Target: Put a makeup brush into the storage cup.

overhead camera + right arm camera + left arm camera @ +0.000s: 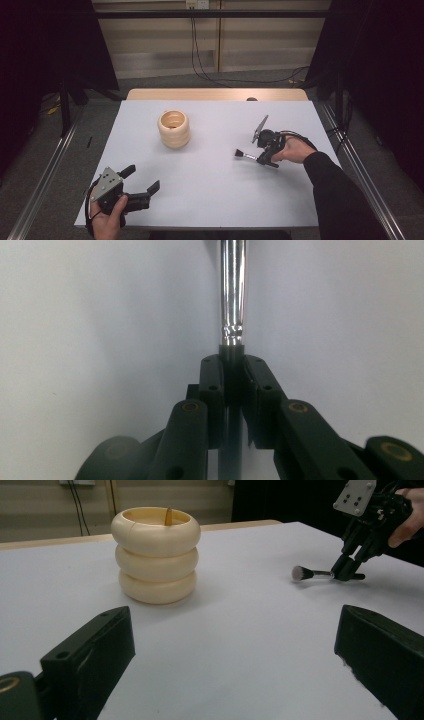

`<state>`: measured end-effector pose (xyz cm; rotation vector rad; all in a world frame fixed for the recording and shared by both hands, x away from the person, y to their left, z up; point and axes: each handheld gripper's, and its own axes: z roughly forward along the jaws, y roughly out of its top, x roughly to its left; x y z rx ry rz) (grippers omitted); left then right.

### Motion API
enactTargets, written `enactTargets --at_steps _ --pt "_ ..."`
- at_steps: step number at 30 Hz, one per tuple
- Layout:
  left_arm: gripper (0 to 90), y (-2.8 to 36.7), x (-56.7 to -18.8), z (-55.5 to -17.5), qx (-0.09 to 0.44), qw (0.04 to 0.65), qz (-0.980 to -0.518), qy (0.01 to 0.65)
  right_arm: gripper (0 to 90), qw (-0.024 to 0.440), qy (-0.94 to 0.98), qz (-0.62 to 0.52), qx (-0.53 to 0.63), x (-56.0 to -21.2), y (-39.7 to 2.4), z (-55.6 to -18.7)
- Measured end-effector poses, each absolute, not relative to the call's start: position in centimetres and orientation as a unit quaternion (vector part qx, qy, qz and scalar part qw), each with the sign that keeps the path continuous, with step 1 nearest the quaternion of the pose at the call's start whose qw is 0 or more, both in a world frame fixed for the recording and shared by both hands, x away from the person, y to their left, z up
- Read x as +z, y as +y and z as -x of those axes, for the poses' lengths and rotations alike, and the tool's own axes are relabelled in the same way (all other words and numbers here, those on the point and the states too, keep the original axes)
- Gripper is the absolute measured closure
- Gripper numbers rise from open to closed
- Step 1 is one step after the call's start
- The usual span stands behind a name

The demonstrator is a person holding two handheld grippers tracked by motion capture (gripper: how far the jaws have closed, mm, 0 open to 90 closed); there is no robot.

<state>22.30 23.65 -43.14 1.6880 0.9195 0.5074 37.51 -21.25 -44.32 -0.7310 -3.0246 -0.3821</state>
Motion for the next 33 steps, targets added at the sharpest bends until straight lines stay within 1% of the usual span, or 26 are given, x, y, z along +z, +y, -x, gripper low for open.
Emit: enactTargets --at_steps 2,9,10,14,19,26,28,29,31,33 --pt "2.7 23.8 -43.1 -22.3 0.213 0.546 -0.713 0.384 79.7 0.008 -0.962 0.240 -0.130 -44.0 -21.5 -37.5" --pt "2.7 23.8 -43.1 -22.3 0.215 0.546 -0.711 0.388 79.7 -0.013 -0.950 0.252 -0.184 -42.8 -22.3 -37.0" --pt "2.7 23.9 -43.1 -22.3 0.214 0.546 -0.712 0.387 79.7 -0.008 -0.946 0.260 -0.194 -42.7 -22.4 -36.9" --pt "2.7 23.9 -43.0 -22.3 0.214 0.546 -0.711 0.388 79.7 -0.020 -0.931 0.282 -0.230 -42.6 -23.1 -36.1" --pt "2.7 23.8 -43.0 -22.3 0.215 0.546 -0.711 0.388 79.7 -0.042 -0.911 0.315 -0.263 -42.5 -24.0 -35.2" --pt "2.7 23.9 -43.1 -22.3 0.215 0.546 -0.710 0.389 79.7 -0.084 -0.884 0.334 -0.316 -42.2 -24.6 -34.8" --pt "2.7 23.9 -43.1 -22.3 0.214 0.547 -0.710 0.389 79.7 -0.089 -0.874 0.344 -0.332 -42.2 -24.8 -34.7" --pt "2.7 23.9 -43.1 -22.3 0.214 0.546 -0.709 0.392 79.7 -0.105 -0.871 0.340 -0.339 -42.3 -24.8 -34.8" --pt "2.7 23.9 -43.1 -22.3 0.214 0.546 -0.709 0.392 79.7 -0.105 -0.861 0.345 -0.359 -42.3 -25.1 -34.7" --pt "2.7 23.9 -43.0 -22.3 0.214 0.547 -0.709 0.391 79.7 -0.118 -0.852 0.350 -0.371 -42.4 -25.1 -34.6"
